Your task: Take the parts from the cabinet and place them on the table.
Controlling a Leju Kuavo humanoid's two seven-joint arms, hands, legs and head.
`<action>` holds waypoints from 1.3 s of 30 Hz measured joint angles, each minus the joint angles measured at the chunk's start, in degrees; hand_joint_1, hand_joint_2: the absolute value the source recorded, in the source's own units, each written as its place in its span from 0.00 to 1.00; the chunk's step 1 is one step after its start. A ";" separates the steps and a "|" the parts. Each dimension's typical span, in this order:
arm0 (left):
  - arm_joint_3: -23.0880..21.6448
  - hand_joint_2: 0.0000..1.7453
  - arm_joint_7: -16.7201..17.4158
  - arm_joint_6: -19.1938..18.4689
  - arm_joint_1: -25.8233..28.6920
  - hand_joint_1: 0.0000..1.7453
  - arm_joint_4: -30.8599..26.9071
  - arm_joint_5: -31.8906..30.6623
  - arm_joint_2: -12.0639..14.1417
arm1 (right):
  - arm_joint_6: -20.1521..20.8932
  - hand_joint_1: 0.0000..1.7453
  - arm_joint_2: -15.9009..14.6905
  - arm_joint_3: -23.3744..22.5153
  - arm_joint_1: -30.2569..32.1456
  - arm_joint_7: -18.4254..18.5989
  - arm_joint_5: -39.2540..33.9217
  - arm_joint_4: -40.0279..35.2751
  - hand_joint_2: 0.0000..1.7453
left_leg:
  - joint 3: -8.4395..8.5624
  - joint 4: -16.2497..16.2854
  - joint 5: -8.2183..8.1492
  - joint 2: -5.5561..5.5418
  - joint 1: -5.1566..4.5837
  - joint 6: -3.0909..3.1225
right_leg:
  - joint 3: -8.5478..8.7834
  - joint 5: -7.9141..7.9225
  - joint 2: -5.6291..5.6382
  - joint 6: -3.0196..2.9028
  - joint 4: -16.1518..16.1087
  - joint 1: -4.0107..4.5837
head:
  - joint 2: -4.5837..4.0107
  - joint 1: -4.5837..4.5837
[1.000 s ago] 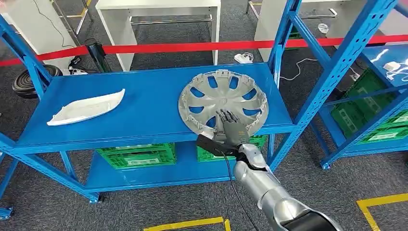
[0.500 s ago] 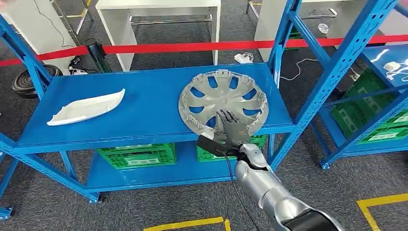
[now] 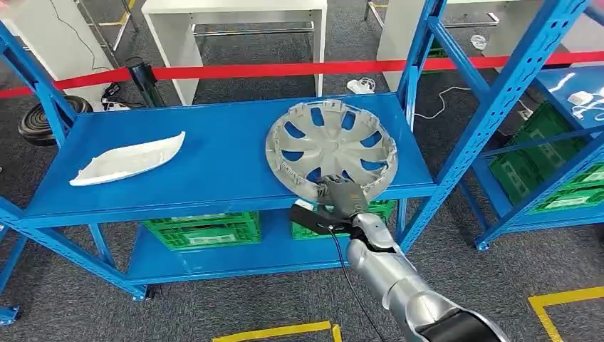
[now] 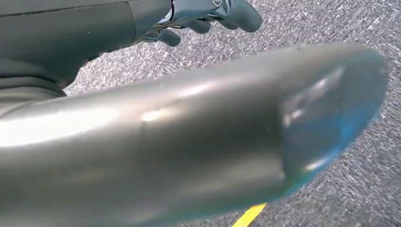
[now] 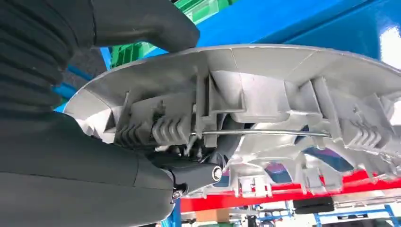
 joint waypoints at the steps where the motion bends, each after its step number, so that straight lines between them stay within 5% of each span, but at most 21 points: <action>1: 0.00 0.00 -0.37 -0.02 0.01 0.00 0.00 0.00 0.02 | -0.15 1.00 -0.02 0.19 -0.03 -0.06 0.11 0.00 1.00 | 0.00 0.00 0.00 0.00 0.00 0.00 | 0.00 0.00 0.00 0.00 0.00 0.00 | 0.00 0.00; 23: 0.00 0.00 -0.85 0.11 -0.21 0.00 0.00 -0.26 0.57 | -1.16 1.00 -0.04 1.66 -2.10 -0.35 0.92 -0.13 1.00 | 0.01 0.00 0.00 -0.04 -0.01 0.00 | 0.03 0.00 -0.01 0.00 0.00 0.00 | 0.00 0.00; 24: 0.00 1.00 -0.88 0.17 -0.21 0.00 0.00 -0.26 0.57 | -1.24 1.00 -0.04 1.66 -2.10 -0.35 0.90 -0.13 1.00 | 0.01 0.00 0.00 -0.04 -0.01 0.00 | 0.03 0.00 -0.01 0.00 0.00 0.00 | 0.00 0.00; 31: 0.00 1.00 -4.04 1.27 -0.21 0.00 0.00 -1.62 0.57 | -1.73 1.00 -0.04 1.66 -2.08 -0.35 1.07 -0.13 1.00 | 0.01 0.00 0.00 -0.04 0.00 0.00 | 0.02 0.00 0.00 0.00 0.00 0.00 | 0.00 0.00; 39: 0.00 1.00 -2.80 0.61 -0.27 0.00 0.00 -2.69 0.70 | -2.47 1.00 -0.07 1.99 -2.07 -0.33 1.79 -0.20 1.00 | 0.01 0.00 0.00 -0.03 0.00 0.00 | 0.02 0.00 0.00 0.00 0.00 0.00 | 0.00 0.00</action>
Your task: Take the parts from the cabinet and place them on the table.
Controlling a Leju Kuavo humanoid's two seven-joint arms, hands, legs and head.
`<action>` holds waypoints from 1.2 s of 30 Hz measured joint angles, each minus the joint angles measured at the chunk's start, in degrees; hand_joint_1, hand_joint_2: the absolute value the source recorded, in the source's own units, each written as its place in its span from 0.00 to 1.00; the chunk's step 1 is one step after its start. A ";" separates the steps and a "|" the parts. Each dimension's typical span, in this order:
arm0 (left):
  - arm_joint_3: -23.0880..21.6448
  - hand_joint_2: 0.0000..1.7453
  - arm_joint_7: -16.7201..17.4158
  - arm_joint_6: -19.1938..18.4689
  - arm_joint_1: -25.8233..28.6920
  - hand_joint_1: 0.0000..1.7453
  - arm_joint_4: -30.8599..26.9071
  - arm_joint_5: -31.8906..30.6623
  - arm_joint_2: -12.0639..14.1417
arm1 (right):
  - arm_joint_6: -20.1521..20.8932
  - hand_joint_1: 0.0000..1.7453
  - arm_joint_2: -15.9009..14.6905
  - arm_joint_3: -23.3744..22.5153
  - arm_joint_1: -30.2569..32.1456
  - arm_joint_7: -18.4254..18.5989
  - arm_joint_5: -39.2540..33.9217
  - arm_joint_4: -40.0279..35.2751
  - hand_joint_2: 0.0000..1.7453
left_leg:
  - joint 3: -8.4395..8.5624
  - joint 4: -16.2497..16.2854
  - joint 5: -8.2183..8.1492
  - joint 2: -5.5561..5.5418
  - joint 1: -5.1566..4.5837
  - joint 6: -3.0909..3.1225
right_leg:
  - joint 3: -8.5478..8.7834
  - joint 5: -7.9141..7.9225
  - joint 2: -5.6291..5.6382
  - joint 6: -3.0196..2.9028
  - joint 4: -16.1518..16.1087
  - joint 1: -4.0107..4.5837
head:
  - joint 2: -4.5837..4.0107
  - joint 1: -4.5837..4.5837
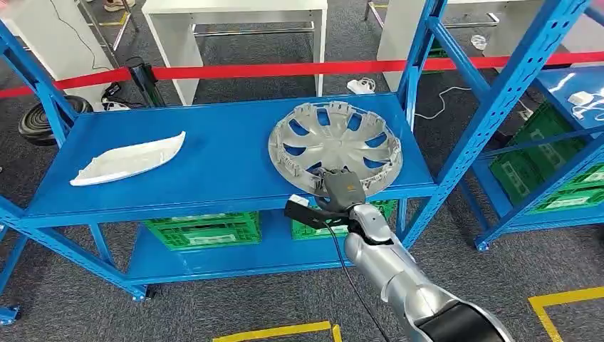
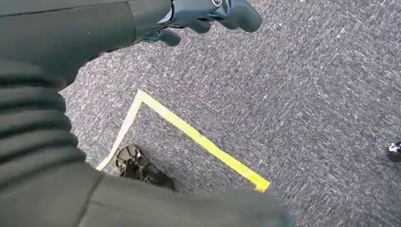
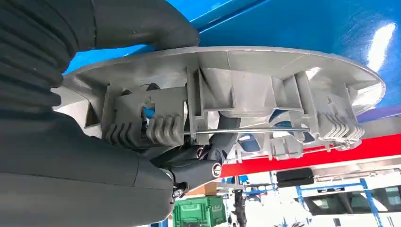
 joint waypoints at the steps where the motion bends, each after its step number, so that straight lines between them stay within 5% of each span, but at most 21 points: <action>1: 0.00 1.00 0.00 -0.02 -0.01 0.00 0.00 -0.02 0.04 | 0.00 1.00 0.00 0.00 0.00 0.00 0.00 0.00 1.00 | 0.00 0.00 0.00 0.00 0.00 0.00 | 0.00 0.00 0.00 0.00 0.00 0.00 | 0.00 0.00; 23: 0.00 1.00 0.72 -0.04 -0.07 0.00 0.00 -0.15 0.20 | -0.57 1.00 -0.02 0.04 0.06 0.07 0.20 -0.13 1.00 | 0.00 0.00 0.00 0.00 0.00 0.00 | 0.00 0.00 0.00 0.00 0.00 0.00 | 0.00 0.00; 29: -0.31 1.00 2.03 -0.13 0.06 0.00 0.02 -2.25 0.15 | -6.94 1.00 -0.42 0.13 0.35 3.00 1.93 -1.58 1.00 | -0.01 0.00 0.00 0.00 0.00 0.00 | -0.01 0.00 0.00 0.00 0.00 0.00 | 0.00 0.00; 34: -0.68 1.00 3.35 -5.51 0.23 0.00 0.07 -2.67 -0.26 | -12.68 1.00 -1.40 0.37 2.03 4.86 6.17 -7.96 1.00 | -0.02 0.01 -0.01 0.02 -0.01 0.01 | -0.02 0.00 0.00 0.00 0.00 -0.02 | 0.00 0.00; 36: -0.70 1.00 4.48 -5.44 0.29 0.00 0.09 -2.67 -0.61 | -16.06 1.00 -3.08 2.79 3.22 11.06 14.09 -14.58 1.00 | -0.13 0.01 -0.01 -0.03 -0.03 0.01 | -0.09 0.00 -0.02 0.00 0.00 -0.06 | 0.00 0.00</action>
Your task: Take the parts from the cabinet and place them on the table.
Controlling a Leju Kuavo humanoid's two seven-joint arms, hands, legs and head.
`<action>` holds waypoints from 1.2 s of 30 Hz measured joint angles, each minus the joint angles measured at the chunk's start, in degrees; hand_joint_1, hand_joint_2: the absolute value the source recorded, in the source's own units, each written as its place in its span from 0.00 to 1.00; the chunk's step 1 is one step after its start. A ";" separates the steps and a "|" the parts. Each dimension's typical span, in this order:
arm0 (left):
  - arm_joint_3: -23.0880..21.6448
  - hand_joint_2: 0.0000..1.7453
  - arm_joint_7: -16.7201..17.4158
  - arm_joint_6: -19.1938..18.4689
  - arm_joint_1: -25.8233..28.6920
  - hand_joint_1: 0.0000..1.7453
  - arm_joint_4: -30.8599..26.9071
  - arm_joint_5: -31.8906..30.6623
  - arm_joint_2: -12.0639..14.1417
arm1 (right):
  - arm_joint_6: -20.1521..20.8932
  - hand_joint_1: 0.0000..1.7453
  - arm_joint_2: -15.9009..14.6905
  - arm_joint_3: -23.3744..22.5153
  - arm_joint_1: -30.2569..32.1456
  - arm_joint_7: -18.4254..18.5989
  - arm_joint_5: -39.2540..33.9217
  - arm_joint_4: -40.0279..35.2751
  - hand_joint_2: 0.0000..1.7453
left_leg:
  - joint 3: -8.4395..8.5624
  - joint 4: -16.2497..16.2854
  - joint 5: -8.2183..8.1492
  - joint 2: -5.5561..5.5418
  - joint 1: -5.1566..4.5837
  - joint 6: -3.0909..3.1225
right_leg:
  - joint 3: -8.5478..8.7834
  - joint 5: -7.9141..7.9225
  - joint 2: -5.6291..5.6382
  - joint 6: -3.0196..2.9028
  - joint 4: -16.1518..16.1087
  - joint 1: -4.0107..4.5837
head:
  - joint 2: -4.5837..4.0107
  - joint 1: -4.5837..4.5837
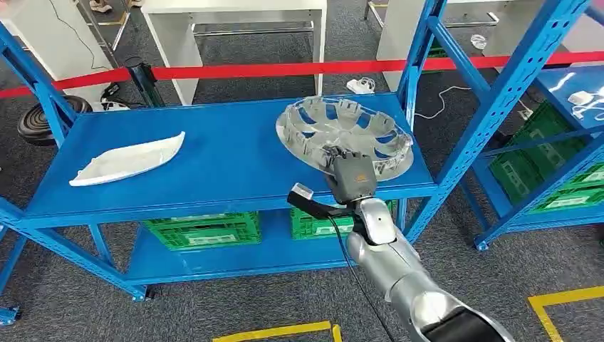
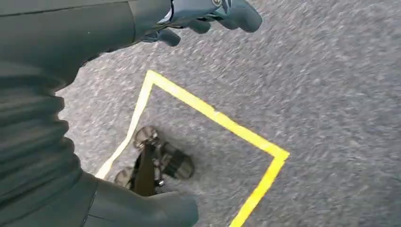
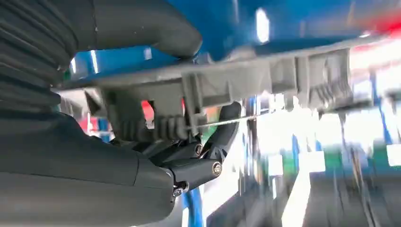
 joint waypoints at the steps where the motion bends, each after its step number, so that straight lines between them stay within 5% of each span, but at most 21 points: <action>1: -0.02 1.00 0.15 0.07 0.15 0.00 0.00 -0.09 -0.26 | 0.12 1.00 -0.96 1.92 0.44 3.17 4.38 -3.76 1.00 | -0.01 0.00 0.00 0.01 0.01 0.00 | -0.03 0.00 0.00 0.00 0.00 0.01 | 0.00 0.00; 4: -0.11 1.00 -0.39 0.11 0.45 0.00 0.00 -0.26 -0.74 | 8.86 1.00 -3.17 7.21 3.10 6.90 9.53 -16.76 1.00 | -0.01 0.00 -0.08 0.19 0.01 -0.07 | -0.13 0.00 0.20 -0.01 0.00 0.01 | 0.00 0.02; 6: -0.33 1.00 -0.57 0.11 0.45 0.00 0.00 -0.37 -0.90 | 10.40 1.00 -4.29 9.78 4.22 7.30 9.78 -23.44 1.00 | 0.00 0.00 -0.10 0.19 0.01 -0.10 | -0.15 -0.04 0.20 -0.06 0.00 0.05 | 0.00 0.00; 16: -0.94 1.00 -1.55 -1.14 0.42 0.00 -0.02 -1.25 -1.10 | 9.79 1.00 -8.92 13.65 8.08 10.19 9.97 -34.95 1.00 | -0.02 0.00 -0.11 0.06 0.04 -0.09 | -0.08 -0.11 0.09 -0.07 0.00 0.06 | 0.00 0.00; 21: -1.05 1.00 -0.96 -1.13 0.40 0.00 0.00 -1.57 -1.16 | 9.83 1.00 -11.92 15.87 8.25 13.85 9.97 -36.89 1.00 | -0.02 0.00 -0.14 0.09 0.02 -0.05 | -0.08 -0.11 0.07 -0.07 0.00 0.03 | 0.00 0.00; 29: -1.33 1.00 -0.74 -1.18 0.39 0.00 0.00 -1.42 -1.60 | 8.46 1.00 -13.84 18.55 7.48 13.92 9.99 -37.62 1.00 | -0.03 0.00 -0.15 0.09 0.04 -0.05 | -0.08 -0.12 0.06 -0.07 0.00 0.05 | 0.00 0.00; 32: -1.33 1.00 -0.85 -1.18 0.37 0.00 0.00 -1.38 -1.62 | 8.19 1.00 -13.88 19.35 7.08 13.46 9.99 -38.11 1.00 | 0.17 -0.43 0.41 0.04 -0.44 1.17 | 0.23 0.63 0.08 0.89 -0.76 -0.25 | 0.00 -0.04; 34: -1.36 1.00 -1.09 -1.18 0.30 0.00 0.00 -1.35 -1.75 | 8.39 1.00 -14.01 19.92 6.79 13.15 9.99 -38.67 1.00 | 1.09 -2.44 1.65 0.43 0.30 1.39 | -0.04 -0.82 -0.08 1.21 0.01 -0.26 | 0.00 0.04; 36: -1.36 1.00 -1.42 -1.18 0.20 0.00 -0.04 -1.33 -1.69 | 8.63 1.00 -14.06 20.34 6.63 12.61 10.04 -38.93 1.00 | 0.83 -2.44 1.84 0.66 0.43 1.58 | -3.44 -5.92 -0.09 1.76 8.20 -0.50 | 0.00 0.07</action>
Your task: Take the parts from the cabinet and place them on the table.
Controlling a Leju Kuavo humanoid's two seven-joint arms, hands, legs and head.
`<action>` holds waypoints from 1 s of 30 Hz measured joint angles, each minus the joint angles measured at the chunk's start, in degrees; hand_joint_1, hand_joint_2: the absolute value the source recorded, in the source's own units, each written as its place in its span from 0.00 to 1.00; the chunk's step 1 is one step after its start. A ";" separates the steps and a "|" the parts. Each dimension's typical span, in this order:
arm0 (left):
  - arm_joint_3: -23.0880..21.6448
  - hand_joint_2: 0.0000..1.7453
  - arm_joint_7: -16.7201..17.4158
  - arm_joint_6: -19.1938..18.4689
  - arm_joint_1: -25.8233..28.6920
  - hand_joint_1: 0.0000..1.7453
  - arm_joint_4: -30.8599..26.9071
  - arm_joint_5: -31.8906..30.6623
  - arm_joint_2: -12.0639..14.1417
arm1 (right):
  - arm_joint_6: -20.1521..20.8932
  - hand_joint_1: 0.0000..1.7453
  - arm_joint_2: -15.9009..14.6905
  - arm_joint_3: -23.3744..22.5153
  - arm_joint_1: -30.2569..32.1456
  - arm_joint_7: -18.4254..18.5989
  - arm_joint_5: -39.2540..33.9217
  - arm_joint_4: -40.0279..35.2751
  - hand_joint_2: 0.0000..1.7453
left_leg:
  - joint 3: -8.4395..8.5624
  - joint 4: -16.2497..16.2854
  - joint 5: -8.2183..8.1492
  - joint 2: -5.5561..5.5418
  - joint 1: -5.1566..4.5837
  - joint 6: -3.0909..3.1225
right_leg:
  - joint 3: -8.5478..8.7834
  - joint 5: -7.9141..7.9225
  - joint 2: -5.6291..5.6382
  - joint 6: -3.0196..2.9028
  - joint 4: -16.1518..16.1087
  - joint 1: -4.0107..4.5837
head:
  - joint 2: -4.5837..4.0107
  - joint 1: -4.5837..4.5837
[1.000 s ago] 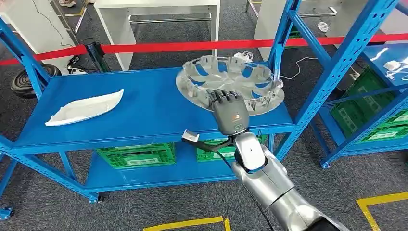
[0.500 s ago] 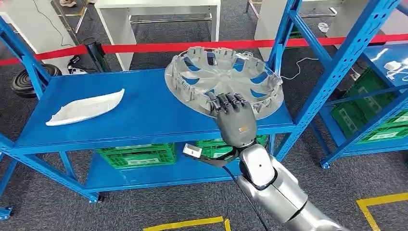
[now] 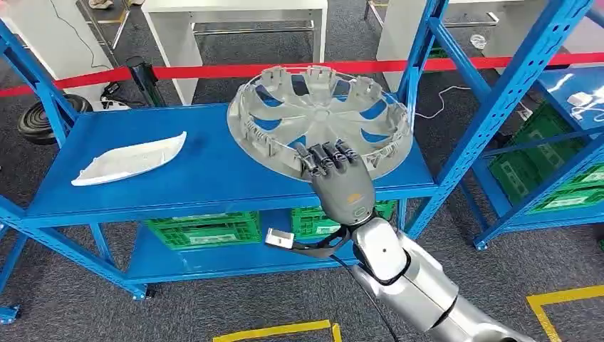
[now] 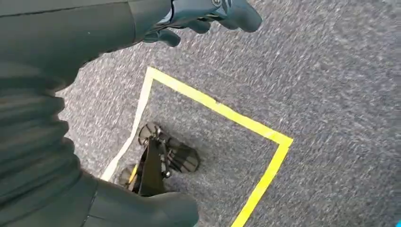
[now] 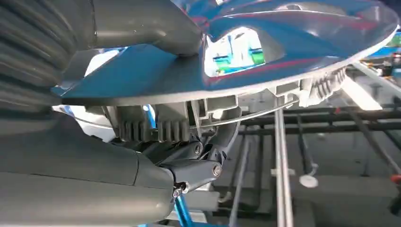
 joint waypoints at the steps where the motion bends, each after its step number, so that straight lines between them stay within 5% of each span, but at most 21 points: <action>1: 0.00 1.00 -0.02 0.00 0.00 0.00 0.00 0.00 0.02 | 0.02 1.00 -0.13 0.22 0.04 -0.02 0.09 -0.04 1.00 | -0.15 0.15 -0.01 0.06 0.03 -0.01 | -1.93 -1.96 -0.01 0.27 4.74 -0.25 | 0.00 -0.02; 2: 0.00 1.00 0.00 0.02 0.02 0.00 0.00 0.00 0.02 | 0.04 1.00 -0.26 0.44 0.06 -0.02 0.13 -0.04 1.00 | -0.35 0.38 -0.01 0.11 0.13 -0.03 | -3.28 -2.83 -0.03 0.61 8.15 -0.54 | 0.00 -0.02; 3: 0.00 1.00 0.07 0.09 0.02 0.00 0.02 -0.02 0.02 | 0.07 1.00 -0.33 0.63 0.09 -0.17 0.13 -0.04 1.00 | -0.56 0.68 -0.03 0.11 0.36 -0.14 | -3.09 -2.08 -0.07 0.92 8.40 -0.82 | 0.00 -0.02; 4: 0.00 1.00 0.24 0.09 0.01 0.00 0.04 -0.09 0.02 | 0.07 1.00 -0.48 0.65 0.14 -0.28 0.11 -0.04 1.00 | -0.83 1.06 -0.14 0.10 0.73 -0.50 | -1.62 -0.35 -0.12 1.30 5.90 -1.12 | 0.00 -0.02; 6: 0.00 1.00 0.44 0.11 0.01 0.00 0.04 -0.13 0.02 | 0.04 1.00 -0.57 0.65 0.13 -0.37 0.09 -0.04 1.00 | -1.64 2.55 -0.68 -0.03 1.68 -1.67 | 4.22 3.92 -0.46 2.31 -4.37 -1.90 | 0.00 0.00; 7: 0.00 1.00 0.48 0.11 -0.02 0.00 -0.04 -0.15 0.22 | 0.07 1.00 -0.59 0.65 0.17 -0.39 0.09 -0.04 1.00 | -2.40 3.39 -0.96 -0.15 1.71 -2.52 | 5.42 2.19 -0.10 2.59 -6.42 -1.57 | 0.00 0.04; 8: -0.02 1.00 0.50 0.11 -0.03 0.00 0.00 -0.17 0.13 | 0.00 1.00 -0.59 0.68 0.29 -0.57 0.13 -0.13 1.00 | -2.64 3.86 -1.09 -0.30 1.63 -3.03 | 4.53 3.87 0.62 1.50 -5.34 -1.17 | 0.00 0.20; 12: -0.02 1.00 0.50 0.17 0.08 0.00 0.02 -0.17 0.09 | -0.04 1.00 -0.76 0.68 0.30 -0.85 0.11 -0.24 1.00 | -3.30 4.12 -0.47 -0.60 1.78 -4.52 | 3.50 3.52 0.51 -1.08 -5.44 -1.41 | 0.00 0.13; 14: -0.02 1.00 0.53 0.20 0.08 0.00 0.04 -0.17 0.09 | -0.06 1.00 -0.76 0.68 0.31 -0.83 0.11 -0.26 1.00 | -4.88 7.92 -4.77 -0.24 1.69 -4.53 | 2.82 4.17 0.35 -2.04 -5.47 -1.38 | 0.00 0.13; 16: -0.02 1.00 0.50 0.37 0.00 0.00 0.04 -0.15 0.09 | -0.13 1.00 -0.76 0.63 0.33 -1.25 0.11 -0.26 1.00 | -7.94 16.96 -10.08 -0.26 1.47 -4.58 | 1.87 4.85 0.23 -2.53 -5.47 -1.01 | 0.00 -0.02; 17: -0.02 1.00 0.50 0.48 0.00 0.00 0.04 -0.02 0.09 | -0.18 1.00 -0.76 0.55 0.35 -1.51 0.11 -0.24 1.00 | -8.93 20.63 -11.57 -0.26 1.40 -4.44 | 1.35 5.24 0.21 -2.64 -5.46 -0.76 | 0.00 0.00; 19: -0.04 1.00 0.48 0.46 0.01 0.00 0.04 0.00 0.09 | -0.20 1.00 -0.76 -0.02 0.41 -2.16 0.11 -0.20 1.00 | -7.09 19.85 -10.03 -0.26 0.96 -3.68 | 0.48 5.98 0.21 -2.68 -5.45 -0.37 | 0.00 -0.02; 21: -0.13 1.00 0.37 -0.02 -0.09 0.00 0.04 -0.31 0.09 | -0.24 1.00 -0.76 -0.68 0.43 -2.25 0.09 -0.17 1.00 | -0.83 10.39 -6.02 -0.30 0.32 -2.41 | -0.21 6.74 0.24 -2.55 -5.45 -0.11 | 0.00 -0.02; 23: -0.50 1.00 0.11 -0.11 -0.25 0.00 -0.02 -0.61 0.22 | -0.53 1.00 -0.72 -1.47 0.71 -3.33 -0.31 -0.20 1.00 | 3.76 3.33 -6.84 -0.31 -0.40 -1.63 | -0.41 7.44 0.18 -1.94 -5.55 0.03 | 0.00 0.04; 25: -0.52 1.00 0.07 0.02 -0.23 0.00 0.00 -0.61 0.17 | -0.66 1.00 -0.66 -2.19 1.20 -4.90 -0.87 -0.17 1.00 | 2.80 3.15 -5.74 -0.48 -0.82 -1.70 | -0.18 8.40 -0.02 -1.18 -6.23 -0.37 | 0.00 -0.09; 27: -0.52 1.00 0.11 0.11 -0.13 0.00 -0.02 -0.59 0.20 | -0.74 1.00 -0.61 -2.63 1.66 -5.53 -0.92 -0.20 1.00 | 2.30 2.44 -4.49 -0.35 -0.68 -0.82 | -0.17 9.73 0.09 -0.37 -7.22 -0.09 | 0.00 -0.09; 28: -0.52 1.00 0.17 0.22 -0.24 0.00 -0.02 -0.48 0.24 | -0.90 1.00 -0.63 -3.06 2.05 -5.81 -0.90 -0.17 1.00 | 2.37 1.95 -3.49 0.09 -0.30 -0.39 | -0.69 8.26 0.00 -0.22 -6.57 -0.30 | 0.00 -0.05; 30: -0.52 1.00 0.15 0.26 -0.26 0.00 -0.04 -0.46 0.31 | -1.25 1.00 -0.63 -3.50 2.20 -6.18 -0.81 -0.17 1.00 | 0.71 1.89 -2.28 0.11 -0.28 0.31 | -2.45 1.87 -0.15 0.01 -1.20 -0.35 | 0.00 0.33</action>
